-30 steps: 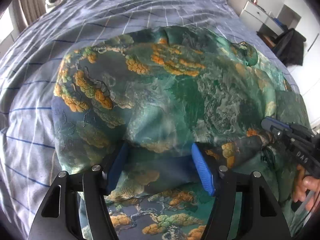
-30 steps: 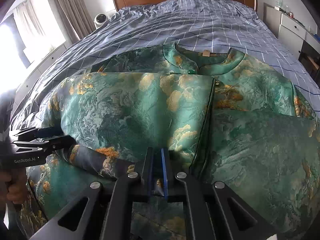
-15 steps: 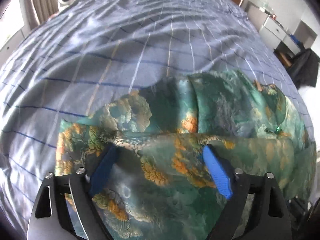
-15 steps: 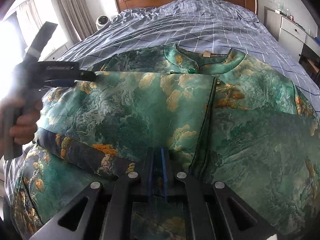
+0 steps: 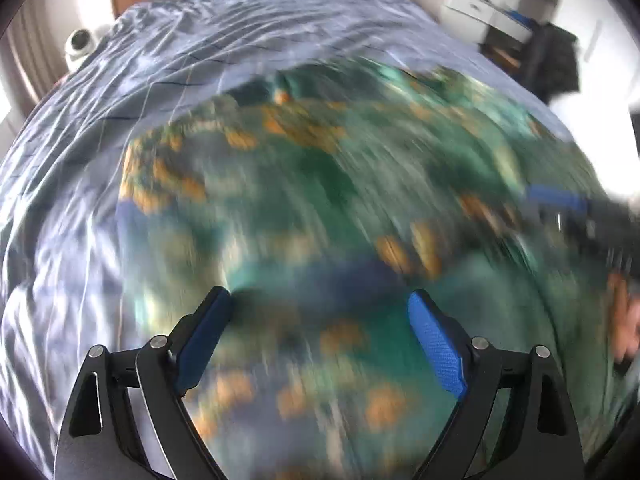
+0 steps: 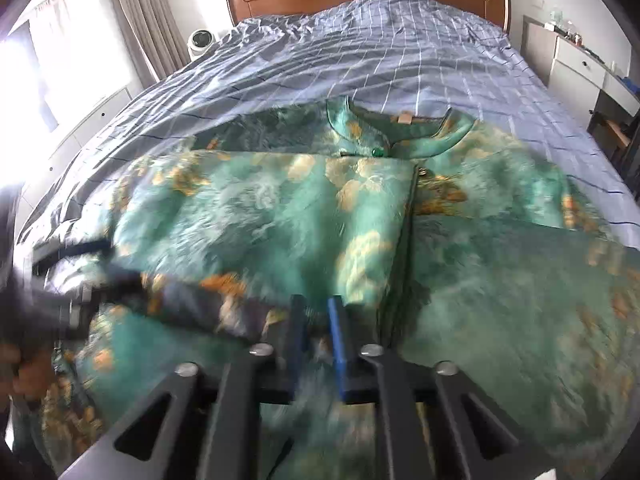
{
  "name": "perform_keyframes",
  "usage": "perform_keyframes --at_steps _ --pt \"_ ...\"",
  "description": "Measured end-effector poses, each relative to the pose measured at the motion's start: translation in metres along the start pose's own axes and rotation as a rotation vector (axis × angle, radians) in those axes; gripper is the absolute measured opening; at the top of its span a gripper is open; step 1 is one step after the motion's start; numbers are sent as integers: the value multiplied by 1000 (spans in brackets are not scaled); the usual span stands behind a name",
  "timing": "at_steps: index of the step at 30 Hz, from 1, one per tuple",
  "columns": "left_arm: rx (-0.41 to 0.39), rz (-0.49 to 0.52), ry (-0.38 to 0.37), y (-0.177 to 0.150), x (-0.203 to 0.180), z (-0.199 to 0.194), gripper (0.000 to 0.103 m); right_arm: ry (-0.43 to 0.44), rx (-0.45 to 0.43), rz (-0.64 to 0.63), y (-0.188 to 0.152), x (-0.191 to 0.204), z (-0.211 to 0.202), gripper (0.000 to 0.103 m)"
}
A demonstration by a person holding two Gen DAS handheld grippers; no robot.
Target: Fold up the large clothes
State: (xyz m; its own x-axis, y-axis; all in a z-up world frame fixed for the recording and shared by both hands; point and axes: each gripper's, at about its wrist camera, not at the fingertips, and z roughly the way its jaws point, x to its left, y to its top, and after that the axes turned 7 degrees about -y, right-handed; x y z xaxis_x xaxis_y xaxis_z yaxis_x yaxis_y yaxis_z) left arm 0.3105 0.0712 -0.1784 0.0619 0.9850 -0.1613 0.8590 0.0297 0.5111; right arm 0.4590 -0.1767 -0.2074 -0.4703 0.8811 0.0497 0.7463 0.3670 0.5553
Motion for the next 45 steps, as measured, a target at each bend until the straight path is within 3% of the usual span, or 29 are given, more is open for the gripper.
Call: perform_keyframes --at_steps 1,8,14,24,33,45 --pt "-1 14 -3 -11 -5 -9 91 0 -8 -2 -3 1 -10 33" --pt "-83 20 -31 -80 -34 -74 91 -34 -112 -69 -44 17 -97 57" --pt "-101 -9 -12 -128 -44 -100 93 -56 -161 -114 -94 35 -146 61" --pt "-113 30 -2 -162 -67 -122 93 -15 -133 -110 -168 58 -183 61" --pt "-135 71 26 -169 -80 -129 93 2 -139 -73 -179 65 -196 62" --pt "-134 38 31 -176 -71 -133 93 15 -143 -136 -187 93 -199 63"
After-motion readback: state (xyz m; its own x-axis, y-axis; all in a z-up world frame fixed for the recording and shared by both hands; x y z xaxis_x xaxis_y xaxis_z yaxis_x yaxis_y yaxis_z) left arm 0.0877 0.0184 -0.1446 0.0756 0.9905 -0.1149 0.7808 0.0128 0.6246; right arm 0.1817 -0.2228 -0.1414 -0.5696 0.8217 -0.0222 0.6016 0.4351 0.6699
